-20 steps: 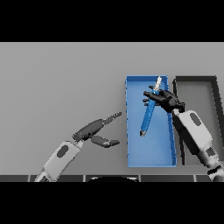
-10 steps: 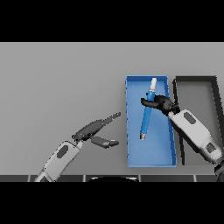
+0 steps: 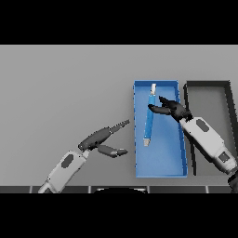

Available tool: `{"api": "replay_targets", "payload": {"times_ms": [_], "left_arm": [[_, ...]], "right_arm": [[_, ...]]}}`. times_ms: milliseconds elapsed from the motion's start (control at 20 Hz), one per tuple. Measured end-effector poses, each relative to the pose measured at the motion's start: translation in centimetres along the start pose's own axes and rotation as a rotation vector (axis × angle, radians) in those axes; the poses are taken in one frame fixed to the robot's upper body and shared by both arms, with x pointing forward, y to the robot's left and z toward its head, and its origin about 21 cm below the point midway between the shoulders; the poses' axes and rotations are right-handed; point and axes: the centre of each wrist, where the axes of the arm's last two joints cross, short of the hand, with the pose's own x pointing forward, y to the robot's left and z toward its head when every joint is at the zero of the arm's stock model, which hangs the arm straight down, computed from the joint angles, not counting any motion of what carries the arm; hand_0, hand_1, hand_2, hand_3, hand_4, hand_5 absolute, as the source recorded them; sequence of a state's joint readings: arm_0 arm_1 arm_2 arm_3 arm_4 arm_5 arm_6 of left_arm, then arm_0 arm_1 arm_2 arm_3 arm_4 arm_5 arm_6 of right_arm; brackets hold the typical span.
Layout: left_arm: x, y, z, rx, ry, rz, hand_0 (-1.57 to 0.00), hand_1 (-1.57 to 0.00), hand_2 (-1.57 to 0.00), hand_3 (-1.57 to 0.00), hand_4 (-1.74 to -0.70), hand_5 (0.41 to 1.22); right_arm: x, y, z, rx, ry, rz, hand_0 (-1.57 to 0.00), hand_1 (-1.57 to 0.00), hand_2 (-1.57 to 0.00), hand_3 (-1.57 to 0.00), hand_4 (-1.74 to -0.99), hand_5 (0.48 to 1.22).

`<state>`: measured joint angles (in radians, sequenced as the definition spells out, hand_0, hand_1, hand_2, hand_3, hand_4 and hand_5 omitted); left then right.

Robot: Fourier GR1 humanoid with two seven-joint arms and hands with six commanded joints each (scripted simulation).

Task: Pick up the blue pipe and place it into the blue bin.

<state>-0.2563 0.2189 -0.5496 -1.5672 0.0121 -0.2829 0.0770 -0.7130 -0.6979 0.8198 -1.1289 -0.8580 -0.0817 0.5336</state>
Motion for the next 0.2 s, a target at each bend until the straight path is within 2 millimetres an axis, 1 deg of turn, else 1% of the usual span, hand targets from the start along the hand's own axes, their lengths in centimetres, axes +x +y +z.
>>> {"api": "replay_targets", "payload": {"times_ms": [100, 200], "left_arm": [[-0.18, 0.25, 0.29, 0.0, -0.009, 0.001, 0.0, 0.0, 0.0, 0.0, -0.92, 0.467], [-0.17, 0.35, 0.05, 0.007, -0.003, 0.001, 0.0, 0.0, 0.0, 0.0, -0.92, 0.468]], "right_arm": [[0.1, 0.23, -0.06, 0.018, -0.004, 0.016, -0.01, -0.01, -0.01, -0.01, -1.129, 0.674], [0.2, -0.26, 0.14, 0.023, -0.017, 0.006, -0.01, -0.01, -0.01, -0.01, -1.129, 0.677]]}}
